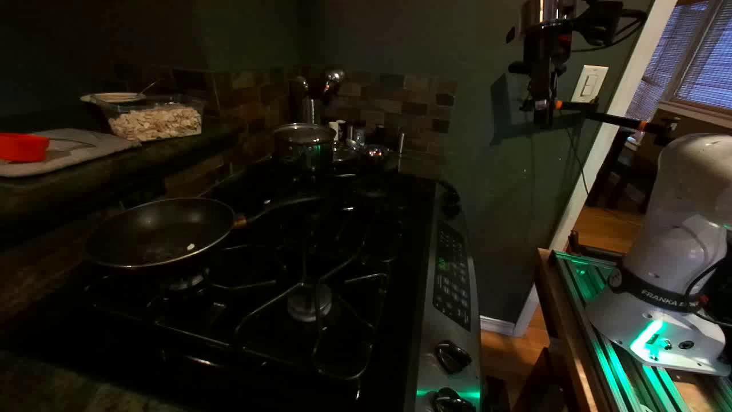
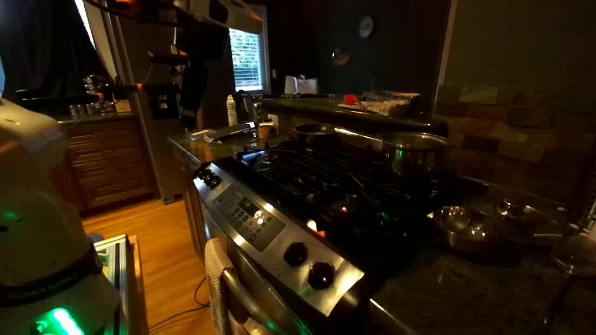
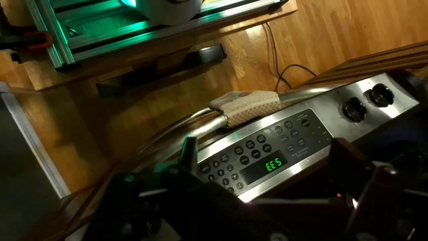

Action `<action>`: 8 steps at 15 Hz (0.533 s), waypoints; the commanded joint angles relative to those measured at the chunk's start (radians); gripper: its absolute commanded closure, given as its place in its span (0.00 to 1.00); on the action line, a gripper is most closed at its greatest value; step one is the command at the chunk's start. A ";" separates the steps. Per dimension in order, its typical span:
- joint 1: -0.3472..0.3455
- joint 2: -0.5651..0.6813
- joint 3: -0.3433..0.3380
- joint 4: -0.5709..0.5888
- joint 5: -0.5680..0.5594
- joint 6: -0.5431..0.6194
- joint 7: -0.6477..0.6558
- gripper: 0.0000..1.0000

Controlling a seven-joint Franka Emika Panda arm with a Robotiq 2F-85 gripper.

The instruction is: Move the pot to the left

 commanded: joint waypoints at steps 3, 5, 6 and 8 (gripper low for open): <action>-0.024 0.004 0.018 0.002 0.009 -0.003 -0.013 0.00; -0.024 0.004 0.018 0.002 0.009 -0.003 -0.013 0.00; -0.024 0.004 0.018 0.002 0.009 -0.003 -0.013 0.00; -0.023 0.010 0.026 0.004 0.004 0.048 -0.015 0.00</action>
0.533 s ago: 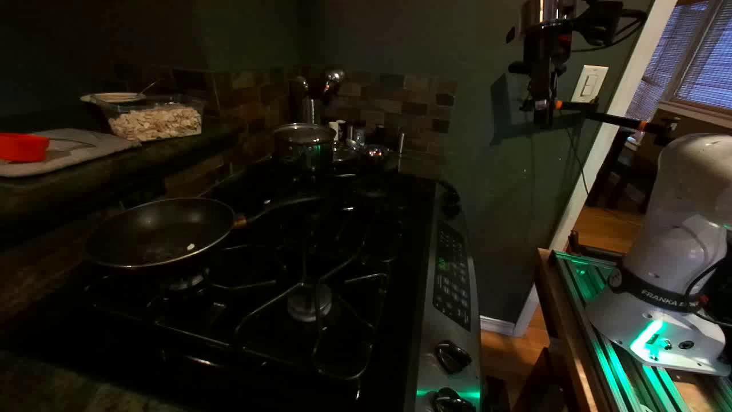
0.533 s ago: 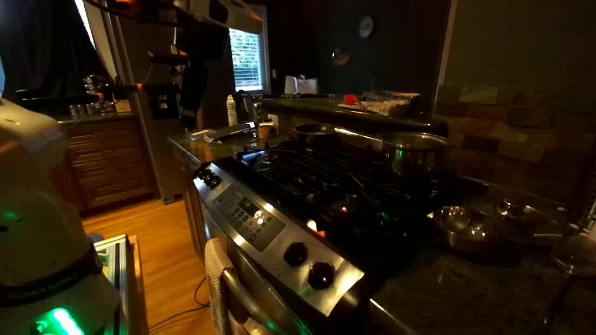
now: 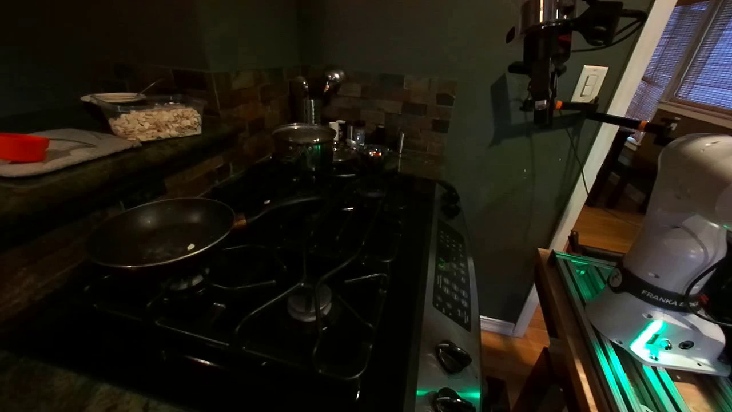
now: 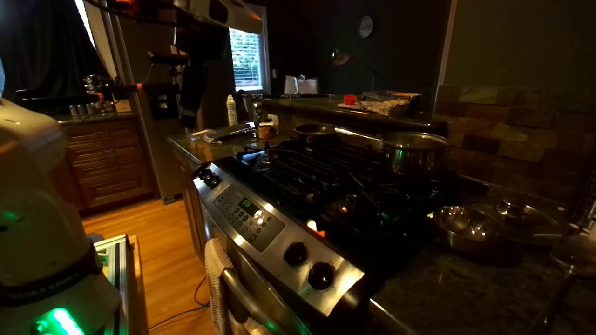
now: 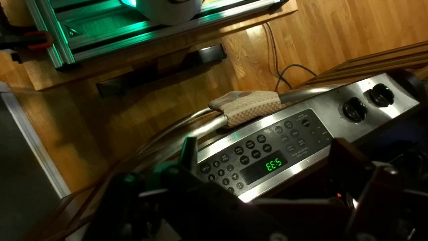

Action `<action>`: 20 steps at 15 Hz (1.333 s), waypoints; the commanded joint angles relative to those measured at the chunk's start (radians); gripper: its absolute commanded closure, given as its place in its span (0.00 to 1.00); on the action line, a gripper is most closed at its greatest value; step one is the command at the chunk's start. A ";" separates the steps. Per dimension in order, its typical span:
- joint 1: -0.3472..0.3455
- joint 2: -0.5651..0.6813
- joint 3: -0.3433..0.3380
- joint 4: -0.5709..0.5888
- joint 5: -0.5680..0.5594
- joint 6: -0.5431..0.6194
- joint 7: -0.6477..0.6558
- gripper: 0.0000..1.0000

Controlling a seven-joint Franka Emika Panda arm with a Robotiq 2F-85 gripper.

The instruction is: Move the pot to the left

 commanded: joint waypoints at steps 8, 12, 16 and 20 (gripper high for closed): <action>0.012 0.238 0.168 0.129 0.199 0.409 0.231 0.00; 0.010 0.428 0.237 0.230 0.155 0.659 0.379 0.00; 0.015 0.609 0.279 0.356 0.069 0.813 0.547 0.00; 0.046 0.771 0.269 0.504 -0.013 0.845 0.736 0.00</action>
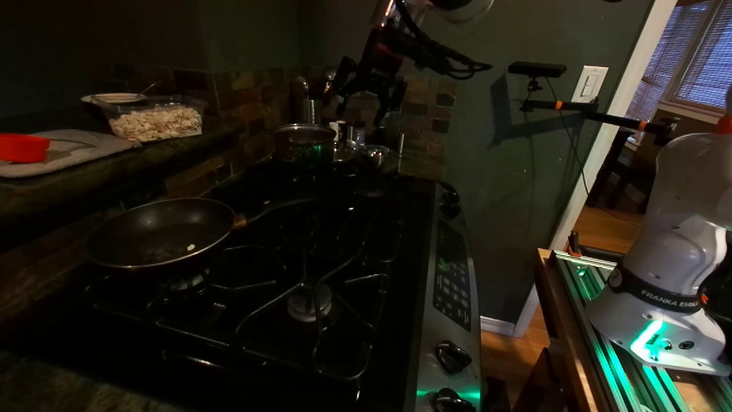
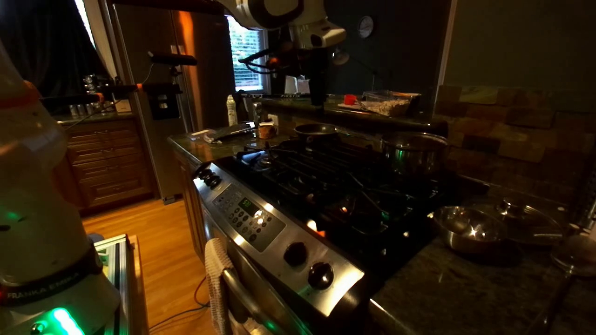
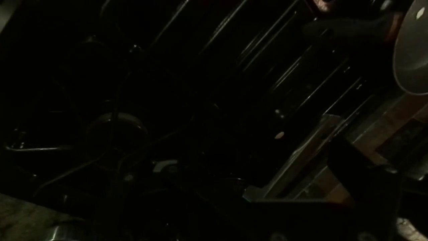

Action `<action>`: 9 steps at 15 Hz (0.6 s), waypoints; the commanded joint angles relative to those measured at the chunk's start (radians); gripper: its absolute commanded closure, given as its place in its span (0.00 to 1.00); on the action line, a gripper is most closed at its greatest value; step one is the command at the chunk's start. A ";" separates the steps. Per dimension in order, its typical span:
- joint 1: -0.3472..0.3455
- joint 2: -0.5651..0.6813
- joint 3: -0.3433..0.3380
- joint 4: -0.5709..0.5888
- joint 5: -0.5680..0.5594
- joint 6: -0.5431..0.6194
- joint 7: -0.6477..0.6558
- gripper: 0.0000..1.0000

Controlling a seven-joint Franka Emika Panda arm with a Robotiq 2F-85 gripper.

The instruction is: Move the pot to the left

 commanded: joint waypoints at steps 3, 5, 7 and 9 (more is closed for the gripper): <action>0.060 0.219 -0.031 0.212 -0.155 0.018 0.302 0.00; 0.087 0.269 -0.055 0.265 -0.225 0.039 0.437 0.00; 0.089 0.233 -0.063 0.226 -0.184 0.031 0.358 0.00; 0.102 0.265 -0.072 0.262 -0.197 0.034 0.383 0.00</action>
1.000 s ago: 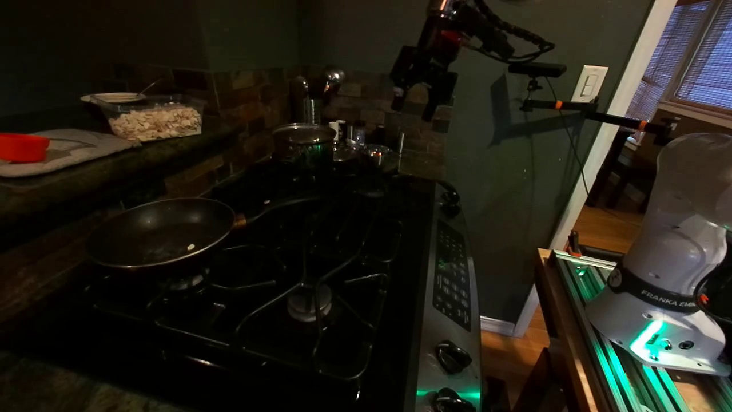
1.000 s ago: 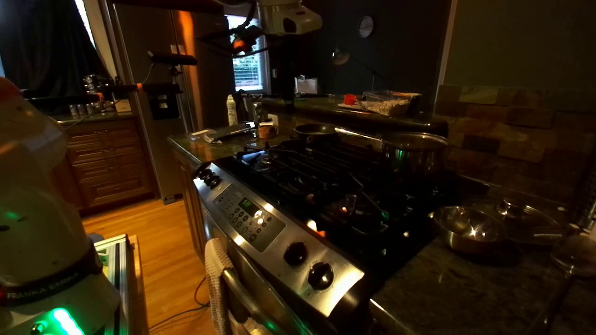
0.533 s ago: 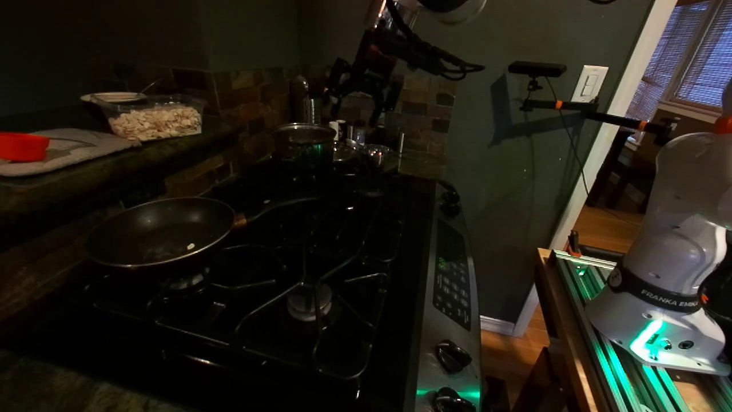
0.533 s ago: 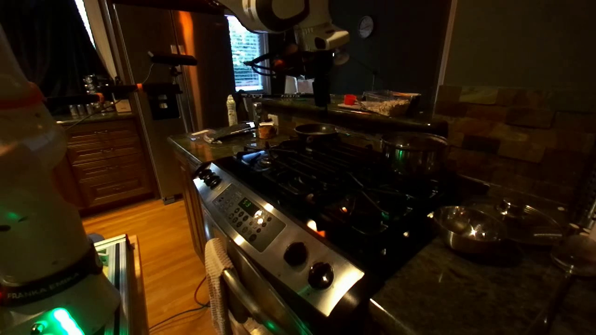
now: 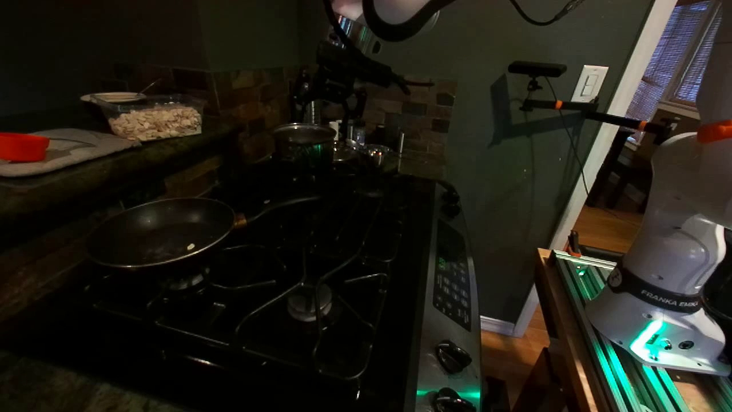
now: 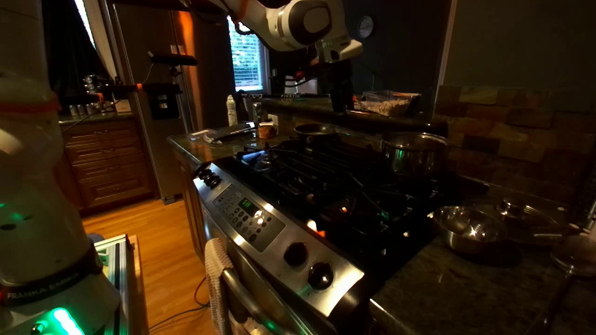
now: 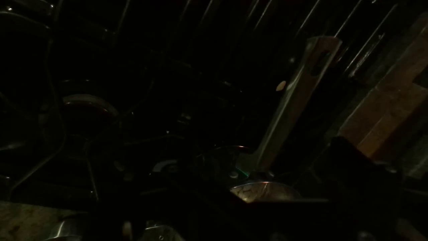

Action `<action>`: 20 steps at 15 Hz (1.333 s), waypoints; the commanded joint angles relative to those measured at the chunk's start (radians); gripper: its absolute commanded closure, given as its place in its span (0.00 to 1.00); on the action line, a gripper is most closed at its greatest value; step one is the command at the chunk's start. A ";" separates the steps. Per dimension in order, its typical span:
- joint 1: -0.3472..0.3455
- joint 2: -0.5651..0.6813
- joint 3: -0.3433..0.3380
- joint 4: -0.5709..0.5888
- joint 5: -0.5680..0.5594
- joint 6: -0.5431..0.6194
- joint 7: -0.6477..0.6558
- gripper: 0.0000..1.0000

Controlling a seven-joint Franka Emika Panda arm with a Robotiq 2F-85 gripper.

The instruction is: Move the pot to the left

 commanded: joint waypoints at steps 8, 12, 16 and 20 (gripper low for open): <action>0.054 0.038 -0.091 0.049 -0.111 0.063 0.192 0.00; 0.088 0.107 -0.136 0.117 -0.248 0.019 0.405 0.00; 0.117 0.175 -0.130 0.182 -0.251 -0.073 0.460 0.00; 0.127 0.250 -0.117 0.265 -0.202 -0.121 0.435 0.00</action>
